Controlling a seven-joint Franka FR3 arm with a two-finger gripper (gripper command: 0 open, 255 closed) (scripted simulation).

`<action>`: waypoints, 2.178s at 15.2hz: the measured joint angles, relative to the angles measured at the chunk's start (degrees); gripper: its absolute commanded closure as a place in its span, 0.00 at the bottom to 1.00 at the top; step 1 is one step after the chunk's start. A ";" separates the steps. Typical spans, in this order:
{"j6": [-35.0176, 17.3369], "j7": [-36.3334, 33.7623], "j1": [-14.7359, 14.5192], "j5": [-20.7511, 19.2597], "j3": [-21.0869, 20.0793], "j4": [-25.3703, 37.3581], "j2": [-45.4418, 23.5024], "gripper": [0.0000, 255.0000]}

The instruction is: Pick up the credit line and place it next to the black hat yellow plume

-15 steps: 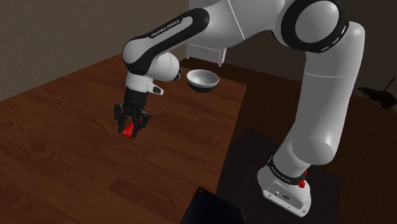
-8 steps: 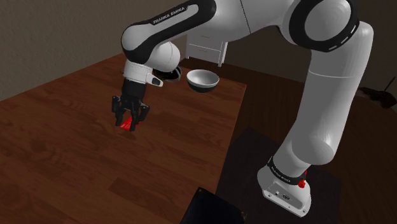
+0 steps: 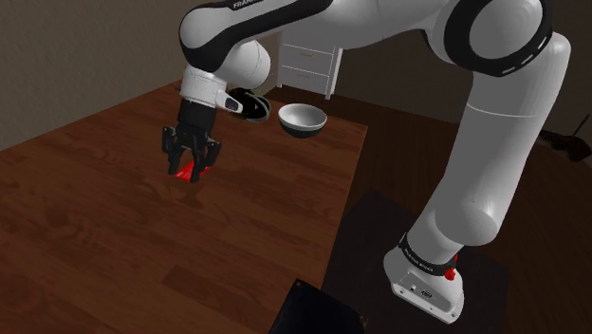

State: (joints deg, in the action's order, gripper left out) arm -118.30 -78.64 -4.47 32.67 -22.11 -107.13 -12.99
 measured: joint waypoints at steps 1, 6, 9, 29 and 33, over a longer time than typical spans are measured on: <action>0.67 -0.35 0.06 -0.08 0.02 0.43 0.32 1.00; 3.39 -2.05 0.13 -0.41 -0.01 2.36 1.57 1.00; 5.33 -3.02 0.30 -0.70 0.09 3.99 2.10 1.00; 20.03 9.76 11.03 -1.17 8.15 4.06 7.79 1.00; 23.25 13.73 13.86 -2.22 10.57 5.34 7.17 1.00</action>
State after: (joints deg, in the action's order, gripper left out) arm -95.05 -64.91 9.39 30.45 -11.54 -101.79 -5.82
